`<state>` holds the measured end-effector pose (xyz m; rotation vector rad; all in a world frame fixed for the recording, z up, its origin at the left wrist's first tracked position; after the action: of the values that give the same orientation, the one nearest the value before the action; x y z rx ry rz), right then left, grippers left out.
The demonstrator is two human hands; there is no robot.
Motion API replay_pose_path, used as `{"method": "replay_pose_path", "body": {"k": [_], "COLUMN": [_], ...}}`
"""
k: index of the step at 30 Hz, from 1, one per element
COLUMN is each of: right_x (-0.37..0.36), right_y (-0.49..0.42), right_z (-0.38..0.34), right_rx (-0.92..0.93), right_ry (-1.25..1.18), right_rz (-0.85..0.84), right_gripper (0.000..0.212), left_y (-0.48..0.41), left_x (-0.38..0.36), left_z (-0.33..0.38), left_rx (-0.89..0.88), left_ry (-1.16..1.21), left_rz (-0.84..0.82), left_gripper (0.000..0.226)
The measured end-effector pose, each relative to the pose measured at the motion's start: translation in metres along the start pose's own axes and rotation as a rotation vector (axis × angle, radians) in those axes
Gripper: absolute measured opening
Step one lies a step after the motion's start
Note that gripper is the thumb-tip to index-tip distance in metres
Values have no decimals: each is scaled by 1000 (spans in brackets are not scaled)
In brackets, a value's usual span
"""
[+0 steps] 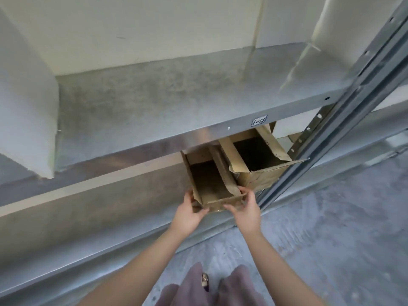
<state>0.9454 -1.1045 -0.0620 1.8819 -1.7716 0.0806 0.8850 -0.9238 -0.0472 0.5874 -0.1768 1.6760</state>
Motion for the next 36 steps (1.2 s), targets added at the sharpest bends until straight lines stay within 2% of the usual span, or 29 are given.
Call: {"method": "replay_pose_path", "body": {"k": [4, 7, 12, 16, 19, 22, 25, 29, 36], "right_x": [-16, -20, -6, 7, 14, 14, 4, -30, -131], "right_y": [1, -3, 5, 36, 63, 94, 125, 174, 290], "right_z": [14, 21, 20, 18, 22, 22, 18, -6, -53], "right_rx": [-91, -162, -147, -38, 19, 65, 183, 378, 568], "right_ry": [-72, -34, 103, 250, 343, 458, 625, 820, 970], "right_rz": [112, 68, -5, 52, 106, 121, 79, -6, -129], "right_gripper": [74, 70, 74, 88, 84, 72, 63, 63, 64], "left_y": [1, 2, 4, 19, 43, 74, 110, 170, 280], "left_x": [-8, -9, 4, 19, 30, 43, 60, 94, 182], "left_z": [-9, -15, -13, -17, -22, -25, -25, -29, -75], "left_rx": [30, -1, -45, -180, -338, -417, -426, -423, -384], "left_ry": [13, -40, -241, -540, -808, -933, -993, -960, -983], "left_rz": [-8, -15, -109, -191, -226, -189, -151, -30, 85], "left_gripper": [62, 63, 59, 61, 64, 65, 65, 62, 64]}}
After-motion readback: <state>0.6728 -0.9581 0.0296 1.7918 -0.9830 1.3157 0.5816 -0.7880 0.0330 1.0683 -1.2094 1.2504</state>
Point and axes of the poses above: each hand's wrist, its own y-axis away from the middle knuckle, its own x-axis out of the back of the hand, z = x × y, the point moved 1 cm from there along -y, towards the middle knuckle, and after that the axes turned 12 degrees about -x, right-handed, at the moved point
